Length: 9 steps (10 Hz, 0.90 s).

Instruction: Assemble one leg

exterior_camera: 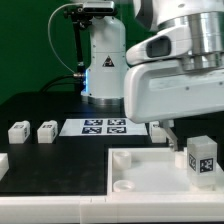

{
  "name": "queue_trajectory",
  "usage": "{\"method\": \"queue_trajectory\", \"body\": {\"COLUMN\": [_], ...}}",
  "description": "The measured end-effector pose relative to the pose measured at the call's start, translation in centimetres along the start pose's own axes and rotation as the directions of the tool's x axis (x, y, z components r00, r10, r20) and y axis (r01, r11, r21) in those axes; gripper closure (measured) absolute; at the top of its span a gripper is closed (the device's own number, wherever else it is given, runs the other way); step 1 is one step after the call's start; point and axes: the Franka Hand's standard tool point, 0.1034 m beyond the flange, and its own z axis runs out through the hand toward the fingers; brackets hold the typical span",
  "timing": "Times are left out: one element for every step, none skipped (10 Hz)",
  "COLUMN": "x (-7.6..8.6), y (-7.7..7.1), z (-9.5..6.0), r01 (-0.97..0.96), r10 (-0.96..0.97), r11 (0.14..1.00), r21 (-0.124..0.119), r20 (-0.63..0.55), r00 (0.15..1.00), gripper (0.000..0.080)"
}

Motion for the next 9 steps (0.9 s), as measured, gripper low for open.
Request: {"method": "queue_trajectory", "body": {"x": [0.00,0.28,0.11,0.12,0.12,0.11,0.11,0.11,0.12], "y": [0.03,0.09,-0.12,-0.12,-0.10,-0.10,-0.10,-0.09,0.00], "z": [0.58,0.97,1.15,1.14,1.15,1.16,1.16,1.16,1.16], "r01": [-0.003,-0.010,-0.019,-0.017,-0.017,-0.017,-0.034,-0.040,-0.099], "r10": [0.002,0.008,0.017,0.015,0.015,0.015,0.032,0.038,0.098], "r11": [1.000,1.000,1.000,1.000,1.000,1.000,0.999,0.999,0.995], "r21": [0.012,0.013,0.013,0.013,0.013,0.013,0.011,0.011,0.003], "r20": [0.106,0.117,0.121,0.120,0.120,0.120,0.121,0.121,0.121], "r00": [0.994,0.993,0.993,0.993,0.993,0.993,0.992,0.992,0.988], "gripper": [0.0150,0.0150,0.0150,0.0150,0.0261,0.0410,0.0410,0.0509,0.0509]}}
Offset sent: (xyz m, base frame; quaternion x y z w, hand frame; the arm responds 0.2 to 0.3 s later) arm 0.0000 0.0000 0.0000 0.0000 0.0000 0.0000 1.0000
